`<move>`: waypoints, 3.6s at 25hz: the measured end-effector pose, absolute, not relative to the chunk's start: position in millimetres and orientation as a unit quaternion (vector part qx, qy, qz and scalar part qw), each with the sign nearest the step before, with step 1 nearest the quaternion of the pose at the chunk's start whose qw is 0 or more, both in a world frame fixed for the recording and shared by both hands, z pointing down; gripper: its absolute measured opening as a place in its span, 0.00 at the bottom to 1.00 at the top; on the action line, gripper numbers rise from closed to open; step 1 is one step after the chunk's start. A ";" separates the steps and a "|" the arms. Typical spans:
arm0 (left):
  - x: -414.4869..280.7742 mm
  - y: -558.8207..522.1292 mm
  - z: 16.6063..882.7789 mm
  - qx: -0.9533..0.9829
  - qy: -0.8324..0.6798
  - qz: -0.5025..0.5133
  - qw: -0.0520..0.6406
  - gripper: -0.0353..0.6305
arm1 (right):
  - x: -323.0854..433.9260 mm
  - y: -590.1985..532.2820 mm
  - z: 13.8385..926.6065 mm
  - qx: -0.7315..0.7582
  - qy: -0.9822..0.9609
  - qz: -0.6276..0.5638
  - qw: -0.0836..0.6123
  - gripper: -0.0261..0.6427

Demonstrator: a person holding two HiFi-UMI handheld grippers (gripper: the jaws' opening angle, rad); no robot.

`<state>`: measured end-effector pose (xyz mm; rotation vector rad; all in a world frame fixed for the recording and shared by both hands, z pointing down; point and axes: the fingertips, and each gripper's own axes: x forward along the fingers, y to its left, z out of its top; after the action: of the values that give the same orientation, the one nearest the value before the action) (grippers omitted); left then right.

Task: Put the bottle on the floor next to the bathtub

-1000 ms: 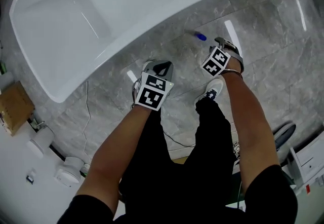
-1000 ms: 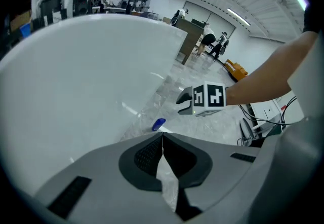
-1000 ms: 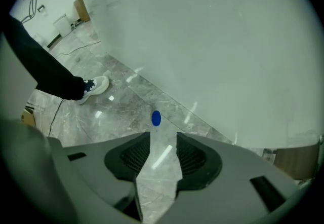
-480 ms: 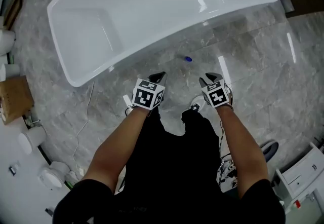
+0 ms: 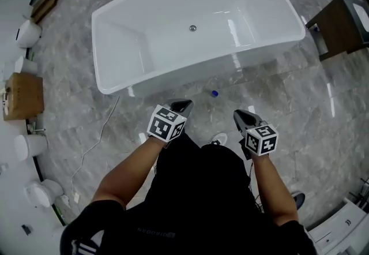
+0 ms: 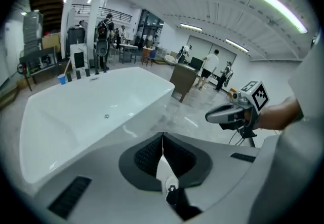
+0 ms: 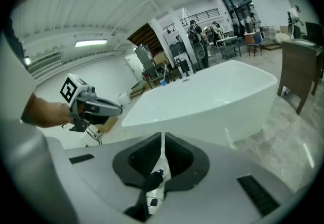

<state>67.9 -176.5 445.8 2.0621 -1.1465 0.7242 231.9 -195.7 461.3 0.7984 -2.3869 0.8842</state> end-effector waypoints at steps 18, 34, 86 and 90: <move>66.7 -95.5 311.7 0.803 -0.498 0.159 0.288 0.08 | 200.5 -133.3 309.4 0.236 -0.918 0.298 0.115 0.11; 18.7 23.5 288.9 0.845 -0.438 0.149 0.268 0.08 | 139.8 -12.1 292.5 0.286 -0.902 0.310 0.094 0.10; -41.6 79.3 268.0 0.847 -0.456 0.131 0.240 0.08 | 89.9 65.7 277.0 0.292 -0.914 0.264 0.100 0.10; -40.7 80.6 271.2 0.847 -0.456 0.128 0.242 0.08 | 90.4 66.8 279.3 0.293 -0.912 0.268 0.098 0.10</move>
<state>-40.7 80.6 271.2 2.3153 -1.2451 0.3487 90.4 66.8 279.3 0.8673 -2.7001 0.7936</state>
